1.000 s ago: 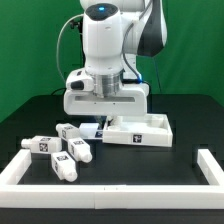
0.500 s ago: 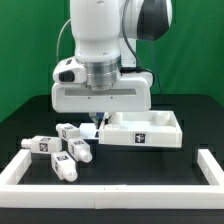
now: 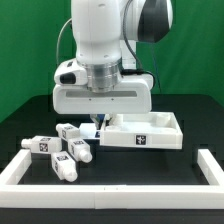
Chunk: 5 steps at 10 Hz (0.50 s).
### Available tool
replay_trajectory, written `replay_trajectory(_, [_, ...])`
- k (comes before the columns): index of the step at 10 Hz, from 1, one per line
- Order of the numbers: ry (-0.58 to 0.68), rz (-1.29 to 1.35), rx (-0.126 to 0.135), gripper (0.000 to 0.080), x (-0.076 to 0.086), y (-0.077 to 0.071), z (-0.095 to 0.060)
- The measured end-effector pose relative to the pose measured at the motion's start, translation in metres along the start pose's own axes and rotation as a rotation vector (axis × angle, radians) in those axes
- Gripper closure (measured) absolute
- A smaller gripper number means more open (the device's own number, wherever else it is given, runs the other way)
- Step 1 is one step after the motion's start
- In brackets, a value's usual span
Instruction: Assemble one leg
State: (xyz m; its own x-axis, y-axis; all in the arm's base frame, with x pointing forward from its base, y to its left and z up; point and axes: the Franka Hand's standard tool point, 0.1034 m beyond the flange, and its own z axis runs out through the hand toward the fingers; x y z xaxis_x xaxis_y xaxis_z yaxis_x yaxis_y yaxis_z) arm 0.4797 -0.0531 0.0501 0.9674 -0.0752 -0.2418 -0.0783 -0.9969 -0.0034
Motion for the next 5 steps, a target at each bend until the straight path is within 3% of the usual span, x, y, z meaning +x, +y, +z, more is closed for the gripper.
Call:
replay_trajectory(3, [0.044,-0.017,-0.038,0.0743,0.067,-0.001,0.002])
replay_trajectory(5, [0.127,-0.038,-0.053,0.0743,0.093,-0.005,-0.003])
